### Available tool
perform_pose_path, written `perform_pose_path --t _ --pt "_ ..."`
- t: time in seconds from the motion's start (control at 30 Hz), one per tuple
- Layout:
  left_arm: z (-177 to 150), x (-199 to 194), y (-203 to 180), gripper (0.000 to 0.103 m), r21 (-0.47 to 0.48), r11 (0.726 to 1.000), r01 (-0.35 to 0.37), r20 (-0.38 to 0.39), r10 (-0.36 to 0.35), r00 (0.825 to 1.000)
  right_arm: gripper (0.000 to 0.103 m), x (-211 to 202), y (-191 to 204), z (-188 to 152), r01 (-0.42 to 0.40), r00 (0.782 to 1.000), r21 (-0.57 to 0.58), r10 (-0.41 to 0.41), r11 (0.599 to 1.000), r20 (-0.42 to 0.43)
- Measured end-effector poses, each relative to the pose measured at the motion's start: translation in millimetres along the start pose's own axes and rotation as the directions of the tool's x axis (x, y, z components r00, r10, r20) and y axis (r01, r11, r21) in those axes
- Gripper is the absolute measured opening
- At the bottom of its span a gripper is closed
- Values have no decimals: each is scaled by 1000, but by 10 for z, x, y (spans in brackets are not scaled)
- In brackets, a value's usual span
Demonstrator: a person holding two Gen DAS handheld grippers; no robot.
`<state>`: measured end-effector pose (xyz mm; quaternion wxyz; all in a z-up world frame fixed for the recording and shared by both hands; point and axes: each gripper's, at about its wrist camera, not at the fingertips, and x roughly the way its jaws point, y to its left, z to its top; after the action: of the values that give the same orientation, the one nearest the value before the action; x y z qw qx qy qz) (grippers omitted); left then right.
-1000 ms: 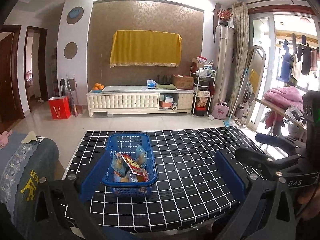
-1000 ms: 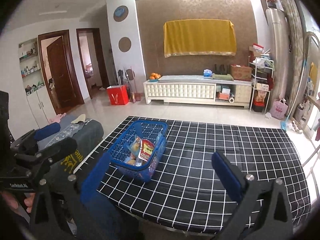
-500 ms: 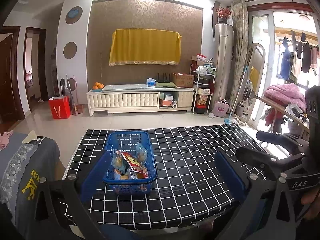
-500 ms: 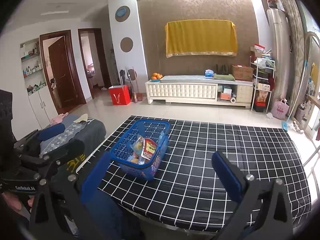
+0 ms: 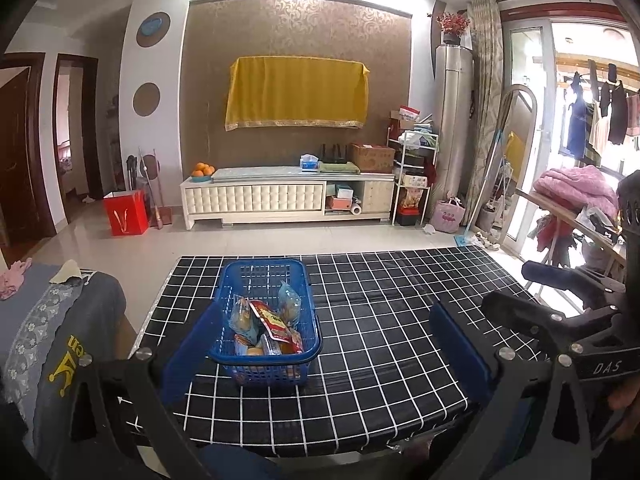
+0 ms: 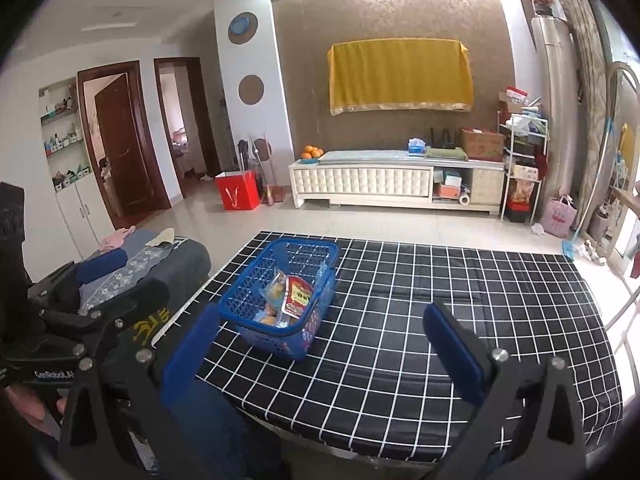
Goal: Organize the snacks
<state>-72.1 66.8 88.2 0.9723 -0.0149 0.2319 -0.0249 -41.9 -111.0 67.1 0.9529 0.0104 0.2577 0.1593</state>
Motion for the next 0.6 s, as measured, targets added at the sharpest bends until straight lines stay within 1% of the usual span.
perform_pose_path --t 0.2,0.6 --pt "-17 35 42 103 -30 1000 4 -12 -4 1000 103 5 -28 -12 10 1000 11 -10 1000 -6" --pt "-11 38 28 103 -21 1000 3 -16 -3 1000 103 17 -47 -38 10 1000 25 -10 1000 -16"
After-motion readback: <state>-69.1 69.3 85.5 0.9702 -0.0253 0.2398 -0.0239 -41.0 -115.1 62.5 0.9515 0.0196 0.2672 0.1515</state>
